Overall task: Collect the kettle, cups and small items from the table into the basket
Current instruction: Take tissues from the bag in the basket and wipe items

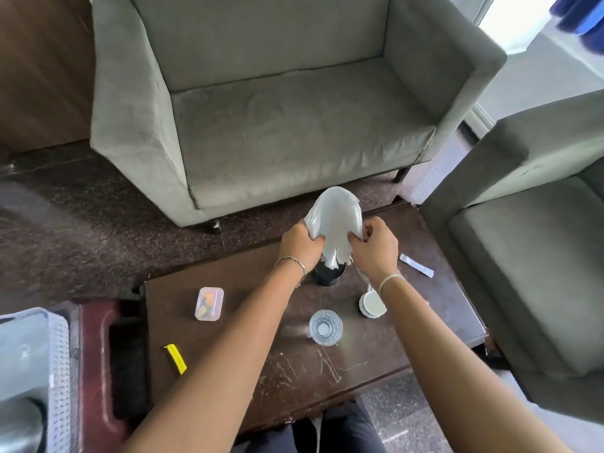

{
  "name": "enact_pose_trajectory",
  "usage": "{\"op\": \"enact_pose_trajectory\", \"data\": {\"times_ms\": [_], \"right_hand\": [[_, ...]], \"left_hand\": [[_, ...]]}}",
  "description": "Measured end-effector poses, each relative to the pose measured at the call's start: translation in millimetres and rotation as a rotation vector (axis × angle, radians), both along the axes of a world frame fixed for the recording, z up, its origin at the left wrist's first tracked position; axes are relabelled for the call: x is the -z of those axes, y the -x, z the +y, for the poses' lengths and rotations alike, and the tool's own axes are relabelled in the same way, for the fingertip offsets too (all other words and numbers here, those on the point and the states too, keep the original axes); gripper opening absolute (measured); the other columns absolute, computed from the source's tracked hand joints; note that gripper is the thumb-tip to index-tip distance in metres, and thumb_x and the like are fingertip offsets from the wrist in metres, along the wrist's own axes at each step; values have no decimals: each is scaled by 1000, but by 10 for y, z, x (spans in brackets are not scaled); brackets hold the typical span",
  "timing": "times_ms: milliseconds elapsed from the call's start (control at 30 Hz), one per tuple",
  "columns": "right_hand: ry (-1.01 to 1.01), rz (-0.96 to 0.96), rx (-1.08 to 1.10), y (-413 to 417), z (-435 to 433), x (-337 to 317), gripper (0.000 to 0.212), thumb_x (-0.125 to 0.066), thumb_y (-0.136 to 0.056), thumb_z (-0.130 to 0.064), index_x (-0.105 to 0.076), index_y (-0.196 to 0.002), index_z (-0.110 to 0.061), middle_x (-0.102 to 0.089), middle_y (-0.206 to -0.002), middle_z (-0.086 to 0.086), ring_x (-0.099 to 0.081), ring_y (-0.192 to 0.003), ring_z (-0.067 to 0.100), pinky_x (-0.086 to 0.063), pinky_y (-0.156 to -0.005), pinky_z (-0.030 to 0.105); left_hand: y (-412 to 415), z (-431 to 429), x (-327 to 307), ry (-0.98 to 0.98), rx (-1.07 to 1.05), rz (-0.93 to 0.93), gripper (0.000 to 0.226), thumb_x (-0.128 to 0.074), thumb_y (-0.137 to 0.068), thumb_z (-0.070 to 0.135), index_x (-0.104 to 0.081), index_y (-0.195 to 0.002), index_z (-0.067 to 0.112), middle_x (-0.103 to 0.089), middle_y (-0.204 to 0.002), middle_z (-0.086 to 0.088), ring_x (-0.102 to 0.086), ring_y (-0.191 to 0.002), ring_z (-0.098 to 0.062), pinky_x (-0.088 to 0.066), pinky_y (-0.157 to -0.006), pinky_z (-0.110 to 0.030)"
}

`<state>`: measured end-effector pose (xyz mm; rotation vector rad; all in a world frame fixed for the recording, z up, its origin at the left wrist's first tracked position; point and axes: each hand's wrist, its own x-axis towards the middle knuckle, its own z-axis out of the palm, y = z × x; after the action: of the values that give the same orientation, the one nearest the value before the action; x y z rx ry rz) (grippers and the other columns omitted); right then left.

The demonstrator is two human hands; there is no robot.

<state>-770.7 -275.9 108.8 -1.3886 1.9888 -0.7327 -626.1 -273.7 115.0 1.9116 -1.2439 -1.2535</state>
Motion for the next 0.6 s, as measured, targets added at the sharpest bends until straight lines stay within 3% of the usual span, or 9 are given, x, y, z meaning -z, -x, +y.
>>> {"op": "enact_pose_trajectory", "data": {"times_ms": [167, 267, 333, 433, 600], "right_hand": [[-130, -42, -79, 44, -167, 408, 29, -66, -83, -19, -39, -73, -24, -49, -70, -9, -49, -68, 17, -30, -52, 21], [-229, -35, -125, 112, -264, 681, 25, -63, -82, -19, -39, -75, -24, -52, -75, -8, -52, -75, 22, -32, -56, 27], [-306, -36, -158, 138, -330, 867, 15, -60, -81, -18, -46, -86, -17, -58, -89, 0, -56, -85, 27, -40, -66, 30], [-377, -49, -187, 155, -389, 1147, 28, -55, -83, -14, -51, -110, -6, -55, -115, 15, -49, -89, 26, -42, -79, 31], [-352, -6, -232, 183, -423, 1471, 23, -52, -88, -11, -49, -110, -7, -56, -114, 16, -42, -84, 24, -34, -74, 30]], "left_hand": [[200, -123, 333, -11, -4, -79, 39, -54, -83, 4, -57, -120, 17, -69, -107, -11, -67, -93, -33, -57, -82, -40], [274, -185, 597, -45, -51, -107, 37, -52, -84, 3, -58, -116, 19, -69, -104, -11, -66, -93, -32, -55, -82, -38], [312, -211, 790, -64, -69, -153, 34, -53, -84, 3, -59, -113, 19, -69, -104, -10, -64, -94, -29, -50, -76, -31], [361, -230, 1058, -81, -114, -206, 27, -55, -85, 5, -60, -109, 16, -68, -104, -8, -60, -89, -26, -41, -70, -28], [430, -225, 1375, -105, -166, -208, 21, -53, -85, 4, -58, -104, 12, -66, -107, -10, -61, -97, -31, -51, -80, -38]]}}
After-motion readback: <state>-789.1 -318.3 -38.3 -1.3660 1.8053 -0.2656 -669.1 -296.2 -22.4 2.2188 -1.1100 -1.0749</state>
